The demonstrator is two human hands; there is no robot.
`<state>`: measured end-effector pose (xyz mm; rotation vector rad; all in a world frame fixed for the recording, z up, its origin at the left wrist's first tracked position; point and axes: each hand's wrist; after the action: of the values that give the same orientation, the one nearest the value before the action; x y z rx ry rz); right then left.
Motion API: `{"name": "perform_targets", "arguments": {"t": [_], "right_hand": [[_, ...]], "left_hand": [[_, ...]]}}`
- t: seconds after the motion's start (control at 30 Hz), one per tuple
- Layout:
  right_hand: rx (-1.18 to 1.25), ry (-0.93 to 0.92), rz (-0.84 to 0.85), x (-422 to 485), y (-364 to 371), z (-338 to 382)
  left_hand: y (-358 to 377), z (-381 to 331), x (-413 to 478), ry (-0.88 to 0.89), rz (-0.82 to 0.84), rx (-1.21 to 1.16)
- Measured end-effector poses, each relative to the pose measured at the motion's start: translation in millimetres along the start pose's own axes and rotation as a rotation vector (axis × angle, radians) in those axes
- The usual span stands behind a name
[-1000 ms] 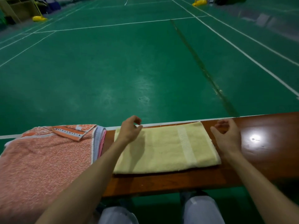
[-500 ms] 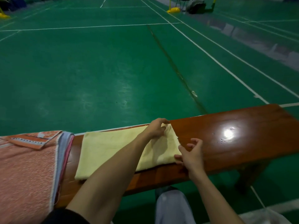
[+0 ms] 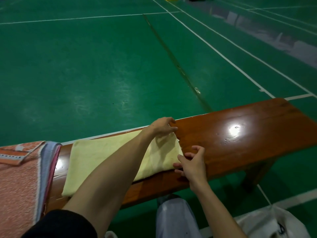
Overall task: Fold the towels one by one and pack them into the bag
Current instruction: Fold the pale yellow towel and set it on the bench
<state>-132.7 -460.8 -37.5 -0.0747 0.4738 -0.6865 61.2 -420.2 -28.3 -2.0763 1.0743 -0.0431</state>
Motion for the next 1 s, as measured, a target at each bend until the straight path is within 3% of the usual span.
{"name": "perform_targets", "arguments": {"t": [0.2,0.33,0.63,0.87,1.0], "right_hand": [[0.123,0.063,0.004,-4.2,0.1,-1.1],[0.218,0.091,-0.006,-5.7,0.7,-0.4],[0.417,0.08,0.091,-26.0,10.7,5.9],[0.443,0.0,0.143,-77.8,58.6,13.6],[0.361,-0.032,0.255,-109.1,105.3,11.2]], "left_hand": [[2.1,2.2,0.1,-0.018,-0.087,-0.015],[-7.2,13.7,-13.3,-0.015,-0.186,-0.206],[-37.8,43.9,-60.3,-0.013,-0.219,-0.594],[-73.5,69.9,-104.0,-0.116,-0.285,-0.542],[-100.2,94.2,-134.7,-0.231,-0.342,-0.539]]}}
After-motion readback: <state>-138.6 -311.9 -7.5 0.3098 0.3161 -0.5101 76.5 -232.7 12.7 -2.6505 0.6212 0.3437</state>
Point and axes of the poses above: each hand's wrist, its own x-axis towards the middle knuckle, its own y-axis out of the palm, z = x × y, and after that the axes turned 9 degrees about -x, right-handed
